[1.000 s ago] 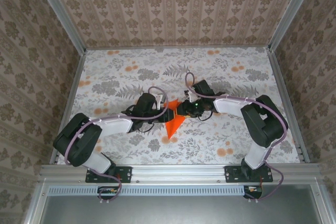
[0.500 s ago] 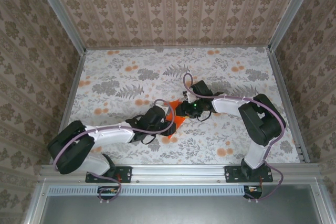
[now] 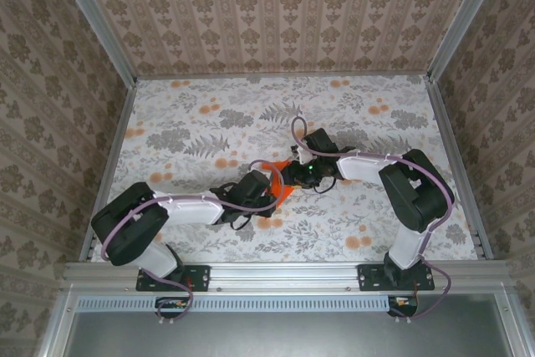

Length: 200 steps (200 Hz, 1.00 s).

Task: Fold a paper plane with a square sheet of paper (pick it up from the middle)
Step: Fourth fold the wing at the center of the table.

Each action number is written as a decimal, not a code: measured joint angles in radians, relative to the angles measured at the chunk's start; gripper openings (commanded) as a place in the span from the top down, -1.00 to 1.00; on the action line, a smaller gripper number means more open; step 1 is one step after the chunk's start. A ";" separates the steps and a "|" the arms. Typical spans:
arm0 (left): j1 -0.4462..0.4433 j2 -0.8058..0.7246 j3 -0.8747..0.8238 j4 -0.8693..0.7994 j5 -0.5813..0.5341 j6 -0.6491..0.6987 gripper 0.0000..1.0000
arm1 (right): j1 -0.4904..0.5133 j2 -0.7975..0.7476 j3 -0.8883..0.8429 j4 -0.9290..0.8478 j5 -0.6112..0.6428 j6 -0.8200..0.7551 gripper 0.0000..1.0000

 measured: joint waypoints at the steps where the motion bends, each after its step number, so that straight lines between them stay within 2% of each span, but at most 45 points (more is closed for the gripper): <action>1: 0.000 0.000 0.000 0.000 0.000 0.001 0.84 | 0.000 0.000 0.000 0.000 0.000 0.000 0.22; 18: 0.005 0.002 0.000 0.003 0.004 0.015 0.96 | 0.000 -0.002 0.000 0.000 0.004 0.000 0.22; 38: 0.026 0.002 -0.001 0.032 0.037 0.026 1.00 | -0.005 -0.012 -0.003 0.002 0.003 0.000 0.22; 78: 0.104 0.010 -0.039 0.170 0.166 0.034 1.00 | -0.024 -0.025 -0.042 0.039 -0.034 -0.009 0.20; 123: 0.160 0.079 -0.074 0.282 0.301 0.028 1.00 | -0.026 -0.025 -0.054 0.048 -0.048 -0.024 0.08; 200: 0.213 0.121 -0.133 0.464 0.423 -0.058 1.00 | -0.027 0.017 -0.017 0.037 -0.049 -0.077 0.07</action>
